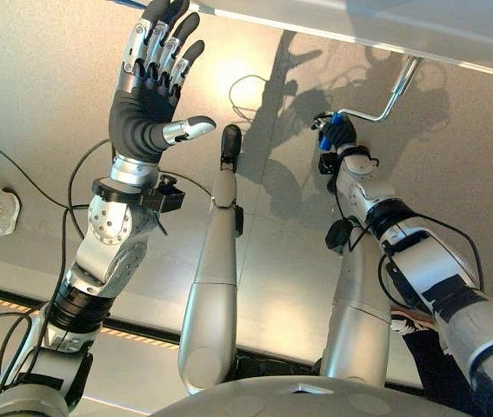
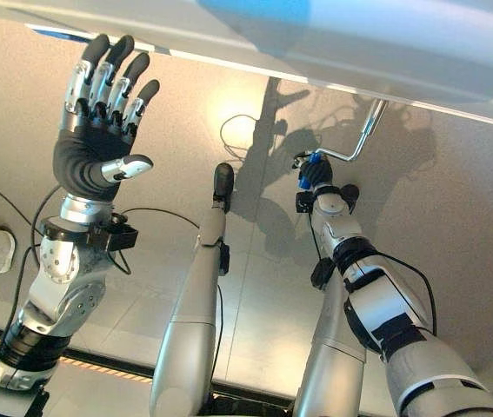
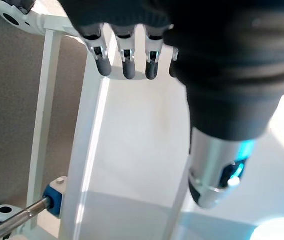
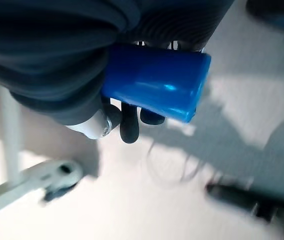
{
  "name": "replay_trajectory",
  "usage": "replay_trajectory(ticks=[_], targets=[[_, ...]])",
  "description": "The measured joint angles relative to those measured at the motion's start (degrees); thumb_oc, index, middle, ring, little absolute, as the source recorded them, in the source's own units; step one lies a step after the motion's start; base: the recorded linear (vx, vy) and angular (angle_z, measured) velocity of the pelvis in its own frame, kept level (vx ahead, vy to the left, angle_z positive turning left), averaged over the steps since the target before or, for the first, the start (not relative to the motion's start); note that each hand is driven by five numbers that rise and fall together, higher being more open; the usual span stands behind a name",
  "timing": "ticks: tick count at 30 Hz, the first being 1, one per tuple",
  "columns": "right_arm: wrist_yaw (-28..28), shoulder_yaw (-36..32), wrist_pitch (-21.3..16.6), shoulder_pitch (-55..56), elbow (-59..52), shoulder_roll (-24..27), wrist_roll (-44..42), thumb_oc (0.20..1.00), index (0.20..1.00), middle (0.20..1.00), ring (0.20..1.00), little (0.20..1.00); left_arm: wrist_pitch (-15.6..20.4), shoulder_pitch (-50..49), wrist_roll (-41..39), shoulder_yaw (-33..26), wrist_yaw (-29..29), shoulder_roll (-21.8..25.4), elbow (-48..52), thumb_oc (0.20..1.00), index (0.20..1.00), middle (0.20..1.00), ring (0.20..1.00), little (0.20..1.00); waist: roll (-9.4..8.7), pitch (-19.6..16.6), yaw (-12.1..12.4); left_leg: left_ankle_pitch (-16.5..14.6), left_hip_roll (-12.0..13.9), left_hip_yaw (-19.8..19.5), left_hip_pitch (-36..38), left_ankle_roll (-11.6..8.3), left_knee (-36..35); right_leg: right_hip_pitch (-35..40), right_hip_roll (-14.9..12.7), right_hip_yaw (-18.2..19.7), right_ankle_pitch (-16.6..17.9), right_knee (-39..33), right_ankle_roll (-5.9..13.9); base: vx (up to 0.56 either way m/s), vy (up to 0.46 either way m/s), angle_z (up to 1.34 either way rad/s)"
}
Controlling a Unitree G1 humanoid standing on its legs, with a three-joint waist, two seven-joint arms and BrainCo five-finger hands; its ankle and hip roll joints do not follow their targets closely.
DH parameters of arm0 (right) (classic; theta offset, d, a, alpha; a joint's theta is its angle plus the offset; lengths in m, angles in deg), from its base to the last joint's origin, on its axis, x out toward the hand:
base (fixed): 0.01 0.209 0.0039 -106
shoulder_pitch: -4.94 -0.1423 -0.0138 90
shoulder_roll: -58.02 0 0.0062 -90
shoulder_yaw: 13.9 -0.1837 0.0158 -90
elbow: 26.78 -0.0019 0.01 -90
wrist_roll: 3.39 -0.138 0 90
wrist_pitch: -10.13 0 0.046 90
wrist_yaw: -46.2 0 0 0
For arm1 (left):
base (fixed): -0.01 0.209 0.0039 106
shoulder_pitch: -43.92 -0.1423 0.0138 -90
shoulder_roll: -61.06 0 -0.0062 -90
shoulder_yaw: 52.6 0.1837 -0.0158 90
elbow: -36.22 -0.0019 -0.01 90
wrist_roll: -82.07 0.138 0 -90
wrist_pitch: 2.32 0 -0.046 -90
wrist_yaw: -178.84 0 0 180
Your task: Raise the hospital bed
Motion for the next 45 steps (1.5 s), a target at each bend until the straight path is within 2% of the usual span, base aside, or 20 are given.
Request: replay_trajectory(ticks=[1,3,4,6,8,9,11,12,13,15,22,27,30,32,33,35,36,38,39,45], targets=[[0.08,-0.01,-0.66,1.18,-2.17,0.03,-0.66,0.2,0.2,0.2,0.2,0.2,0.07,-0.04,0.0,0.02,0.0,-0.02,0.0,1.0,1.0,1.0,1.0,1.0,0.1,0.01,-0.05,0.0,0.01,0.01,0.02,0.0,-0.01,0.0,0.0,0.0,0.0,0.0,0.0,0.0,0.0,0.0],[0.56,1.74,-1.54,6.28,-14.18,3.68,-4.2,0.2,0.2,0.2,0.2,0.2,0.23,-0.11,0.07,0.09,-0.02,0.69,0.0,1.0,1.0,1.0,1.0,1.0,0.41,0.1,-0.45,0.01,0.01,0.33,0.09,-0.01,-0.04,-0.06,0.14,0.09,-0.03,0.07,-0.02,0.0,0.0,0.0],[1.41,1.73,-3.3,9.93,-20.48,5.97,-4.21,0.2,0.2,0.2,0.2,0.2,0.3,-0.33,0.08,0.01,-0.11,1.38,-0.04,1.0,1.0,1.0,1.0,1.0,0.45,0.1,-0.59,0.03,-0.02,0.52,0.29,0.04,-0.05,-0.02,0.04,0.28,-0.02,0.12,-0.01,0.0,0.0,0.0],[2.84,1.36,-4.2,13.49,-27.44,8.55,-4.64,0.2,0.2,0.2,0.2,0.2,0.39,-1.9,0.2,-0.24,0.01,3.32,0.33,1.0,1.0,1.0,1.0,1.0,0.48,0.1,-1.54,0.03,-0.16,0.79,0.81,0.08,-0.15,0.09,-0.04,0.65,0.0,0.26,0.06,0.0,0.0,0.0],[3.46,0.98,-4.51,15.56,-29.98,8.96,-4.89,0.2,0.2,0.2,0.2,0.2,0.42,-2.65,0.17,-0.26,0.49,4.36,0.53,1.0,1.0,1.0,1.0,1.0,0.3,0.2,-2.76,-0.01,-0.13,1.3,1.41,0.12,-0.25,0.24,0.07,1.13,0.1,0.19,0.13,-0.02,-0.01,-0.07],[4.23,0.06,-5.27,19.97,-36.22,9.61,-4.78,0.2,0.2,0.2,0.2,0.2,0.62,-4.5,0.18,-0.92,1.47,4.69,1.63,1.0,1.0,1.0,1.0,1.0,0.31,0.21,-2.75,-0.17,-0.2,2.38,2.1,0.44,-0.4,0.52,0.03,2.32,0.48,-0.24,0.37,-0.03,-0.024,-0.11],[5.98,-2.79,-5.53,25.18,-40.96,9.9,-4.79,0.2,0.2,0.2,0.2,0.2,0.64,-6.94,0.13,-2.01,2.97,5.04,2.74,1.0,1.0,1.0,1.0,1.0,-0.1,0.4,-3.95,-0.43,-0.11,4.02,3.89,0.86,-0.61,1.67,0.19,3.54,1.43,-1.44,0.69,-0.03,-0.074,-0.19],[6.57,-4.62,-6.12,28.57,-42.43,10.29,-4.75,0.2,0.2,0.2,0.2,0.2,0.78,-8.73,0.05,-3.09,3.91,4.96,3.16,1.0,1.0,1.0,1.0,1.0,-0.17,0.44,-5.33,-0.56,0.19,4.89,5.34,1.07,-1.0,3.06,0.38,3.94,2.04,-2.6,0.86,-0.02,-0.066,-0.23],[6.99,-5.39,-6.17,29.3,-42.38,10.24,-4.25,0.2,0.2,0.2,0.2,0.2,0.79,-9.79,0.03,-3.92,4.42,4.92,3.3,1.0,1.0,1.0,1.0,1.0,-0.18,0.43,-5.32,-0.77,-0.02,5.25,6.16,1.22,-1.14,4.07,0.43,4.14,2.26,-3.46,0.98,-0.02,-0.053,-0.19],[6.74,-5.88,-6.1,30.45,-42.19,11.08,-4.05,0.2,0.2,0.2,0.2,0.2,0.7,-11.2,-0.22,-5.02,5.07,4.87,3.72,1.0,1.0,1.0,1.0,1.0,-0.38,0.43,-7.24,-1.04,0.19,5.94,7.92,1.54,-1.98,5.79,0.96,4.88,2.82,-5.28,1.53,-0.02,-0.062,-0.13],[5.5,-11.33,-6.1,34.84,-41.3,8.86,0.44,0.2,0.2,0.2,0.2,0.2,0.12,-14.65,-2.41,-8.28,7.94,4.44,5.15,1.0,1.0,1.0,1.0,1.0,-2.87,0.66,-8.39,-0.9,1.13,7.51,10.68,1.17,-3.58,8.18,2.09,5.65,4.42,-8.2,1.14,0.0,-0.094,-0.09],[3.31,-13.17,-6.26,32.71,-34.83,7.77,6.67,0.2,0.2,0.2,0.2,0.2,-0.18,-15.14,-2.51,-8.95,9.0,4.26,5.18,1.0,1.0,1.0,1.0,1.0,-4.14,0.62,-9.44,-1.05,1.17,7.96,12.0,1.25,-3.77,9.32,2.0,5.95,4.35,-8.28,1.22,0.01,-0.074,-0.01],[1.81,-15.08,-7.89,29.39,-25.12,8.13,11.61,0.2,0.2,0.2,0.2,0.2,-0.19,-15.77,-3.21,-8.92,9.76,4.26,5.43,1.0,1.0,1.0,1.0,1.0,-4.43,0.58,-9.26,-1.07,1.36,7.87,12.69,1.29,-3.62,10.14,2.03,6.05,4.35,-8.32,1.24,0.01,-0.068,0.01],[0.99,-14.68,-10.26,24.18,-13.58,8.66,15.39,0.2,0.2,0.2,0.2,0.2,-0.2,-15.72,-3.88,-8.51,10.15,4.88,5.73,1.0,1.0,1.0,1.0,1.0,-4.94,0.48,-9.14,-1.08,1.29,7.77,12.75,1.31,-3.48,10.33,2.01,6.06,4.37,-8.35,1.25,0.0,-0.058,0.02],[0.93,-13.36,-11.37,19.7,-3.9,9.11,16.3,0.2,0.2,0.2,0.2,0.2,-0.27,-14.76,-4.9,-6.81,10.17,5.63,5.97,1.0,1.0,1.0,1.0,1.0,-5.2,0.5,-8.6,-1.06,1.28,7.62,12.78,1.28,-3.25,10.46,1.96,6.05,4.4,-8.23,1.29,0.0,0.0,0.0],[1.03,-10.13,-11.69,13.09,8.08,10.12,16.33,0.2,0.2,0.2,0.2,0.2,-0.27,-12.79,-5.41,-4.03,10.45,7.85,6.51,1.0,1.0,1.0,1.0,1.0,-5.25,0.48,-7.59,-1.32,0.92,7.17,12.59,1.54,-2.8,10.66,1.97,6.03,4.45,-8.3,1.35,0.0,-0.007,0.04],[1.27,-7.89,-10.65,8.3,14.77,10.1,16.31,0.2,0.2,0.2,0.2,0.2,-0.26,-11.46,-5.41,-1.69,10.67,9.54,7.01,1.0,1.0,1.0,1.0,1.0,-5.23,0.46,-7.22,-1.36,0.77,6.86,12.12,1.64,-2.6,10.64,1.83,6.01,4.51,-8.36,1.47,0.0,-0.022,0.09],[2.03,-6.37,-10.25,4.04,20.6,10.24,15.99,0.2,0.2,0.2,0.2,0.2,-0.36,-9.96,-5.47,0.68,10.67,10.12,6.89,1.0,1.0,1.0,1.0,1.0,-5.2,0.44,-6.3,-1.29,0.5,6.61,11.51,1.75,-2.48,10.53,1.65,5.84,4.7,-8.79,1.67,0.0,-0.01,0.09],[2.79,-3.44,-8.59,-0.03,27.65,10.19,15.62,0.2,0.2,0.2,0.2,0.2,-0.39,-8.61,-5.48,2.3,10.63,10.95,6.93,1.0,1.0,1.0,1.0,1.0,-5.18,0.43,-5.96,-1.26,0.43,6.3,10.92,1.79,-1.98,10.47,1.5,5.37,4.94,-9.13,1.69,0.0,0.001,0.08],[2.96,-6.77,-2.73,-5.97,37.38,8.27,14.25,0.2,0.2,0.2,0.2,0.2,-0.64,-4.42,-5.38,3.07,10.32,10.05,6.14,1.0,1.0,1.0,1.0,1.0,-4.53,0.17,-2.53,-0.96,-0.44,4.54,8.1,1.82,-0.9,9.42,0.61,3.54,4.8,-8.97,2.14,0.01,0.024,0.1]])
